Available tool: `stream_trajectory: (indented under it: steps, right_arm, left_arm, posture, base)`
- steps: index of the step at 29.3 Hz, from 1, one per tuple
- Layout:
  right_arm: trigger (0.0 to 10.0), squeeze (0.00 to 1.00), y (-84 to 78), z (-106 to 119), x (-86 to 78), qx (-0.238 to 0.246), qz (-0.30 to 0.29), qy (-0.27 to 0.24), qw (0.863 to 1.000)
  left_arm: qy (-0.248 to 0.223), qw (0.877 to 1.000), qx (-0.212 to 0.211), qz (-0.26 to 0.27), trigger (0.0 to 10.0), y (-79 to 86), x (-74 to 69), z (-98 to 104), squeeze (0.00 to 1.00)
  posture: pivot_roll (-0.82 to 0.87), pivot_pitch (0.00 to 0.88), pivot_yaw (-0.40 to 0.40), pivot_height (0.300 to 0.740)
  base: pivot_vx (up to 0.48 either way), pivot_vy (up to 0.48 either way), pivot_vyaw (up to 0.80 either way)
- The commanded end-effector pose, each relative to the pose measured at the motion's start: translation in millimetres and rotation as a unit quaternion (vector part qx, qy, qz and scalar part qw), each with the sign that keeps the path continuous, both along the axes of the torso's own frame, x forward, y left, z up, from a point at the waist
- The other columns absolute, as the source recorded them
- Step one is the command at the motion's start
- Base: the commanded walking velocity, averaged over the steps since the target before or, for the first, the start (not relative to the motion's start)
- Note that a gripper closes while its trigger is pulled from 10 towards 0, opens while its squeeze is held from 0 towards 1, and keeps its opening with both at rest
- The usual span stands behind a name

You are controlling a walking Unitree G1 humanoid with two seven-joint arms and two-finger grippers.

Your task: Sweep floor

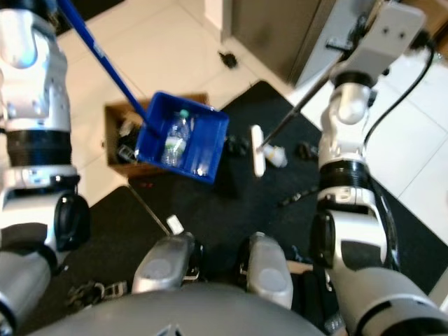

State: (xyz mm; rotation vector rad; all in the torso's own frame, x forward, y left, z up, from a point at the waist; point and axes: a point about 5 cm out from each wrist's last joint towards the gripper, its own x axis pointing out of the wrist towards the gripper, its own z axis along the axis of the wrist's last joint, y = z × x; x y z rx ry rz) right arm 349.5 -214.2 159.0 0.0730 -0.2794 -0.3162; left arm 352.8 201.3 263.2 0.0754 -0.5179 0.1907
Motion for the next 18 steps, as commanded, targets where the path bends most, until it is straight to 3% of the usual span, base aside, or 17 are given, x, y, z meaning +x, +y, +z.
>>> stream_trajectory:
  steps: [1, 18]
  right_arm:
    - [10.0, 0.0, -8.4, 4.0, -2.5, -0.003, -0.015, -0.013, 1.0]
    - [10.0, 0.0, -6.5, 2.6, -2.0, -0.001, -0.013, -0.01, 1.0]
  left_arm:
    - [-0.02, 1.0, 0.006, -0.009, 10.0, -5.7, -2.1, 9.3, 0.0]
    - [-0.021, 1.0, 0.008, -0.006, 10.0, -6.0, -2.4, 9.7, 0.0]
  posture:
    - [0.16, 0.0, -0.028, 0.74]
    - [0.16, 0.0, -0.03, 0.74]
  base:
    - [0.48, 0.0, 0.0]
    - [0.48, 0.0, 0.0]
